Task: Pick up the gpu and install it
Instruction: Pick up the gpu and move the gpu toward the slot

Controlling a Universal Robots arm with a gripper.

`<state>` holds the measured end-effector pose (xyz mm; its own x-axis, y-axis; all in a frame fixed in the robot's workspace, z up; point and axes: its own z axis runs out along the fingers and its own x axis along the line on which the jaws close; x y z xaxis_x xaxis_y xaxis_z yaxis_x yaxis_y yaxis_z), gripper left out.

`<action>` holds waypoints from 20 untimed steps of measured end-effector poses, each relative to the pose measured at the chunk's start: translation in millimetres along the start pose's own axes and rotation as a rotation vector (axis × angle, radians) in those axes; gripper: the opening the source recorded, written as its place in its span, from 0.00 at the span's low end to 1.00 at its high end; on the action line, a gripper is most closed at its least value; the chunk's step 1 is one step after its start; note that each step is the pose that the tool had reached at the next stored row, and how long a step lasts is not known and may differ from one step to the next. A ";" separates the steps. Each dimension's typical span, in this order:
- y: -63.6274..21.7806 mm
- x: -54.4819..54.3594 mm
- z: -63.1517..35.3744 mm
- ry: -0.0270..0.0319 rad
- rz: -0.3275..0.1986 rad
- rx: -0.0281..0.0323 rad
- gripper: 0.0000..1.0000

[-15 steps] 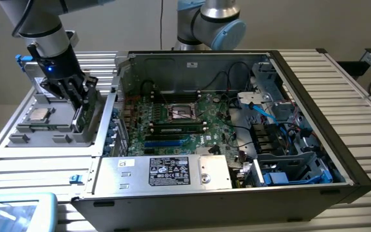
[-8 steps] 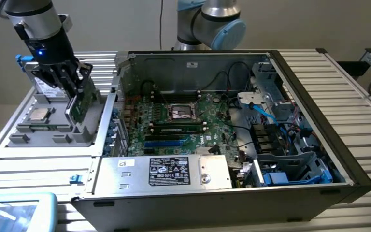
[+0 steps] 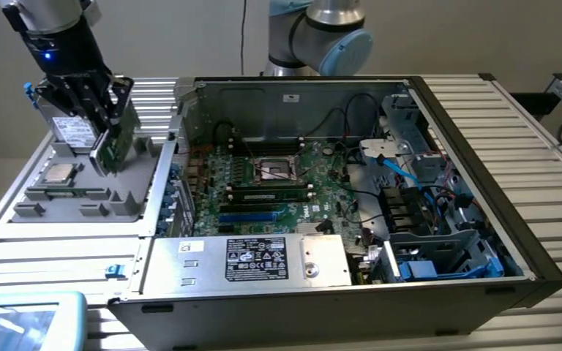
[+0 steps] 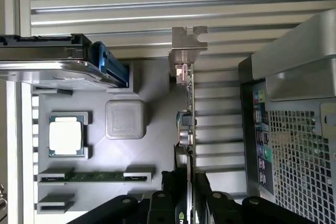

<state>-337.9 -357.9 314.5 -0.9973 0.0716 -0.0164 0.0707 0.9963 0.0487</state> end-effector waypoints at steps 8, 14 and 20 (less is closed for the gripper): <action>1.8 -0.3 -36.3 0.0000 0.000 0.0000 0.28; 3.1 -0.7 -63.4 0.0001 0.000 0.0001 0.28; 4.4 -1.1 -90.9 0.0001 0.000 0.0000 0.28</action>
<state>-338.3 -357.9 405.5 -0.9973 0.0716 -0.0163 0.0707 0.9963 0.0486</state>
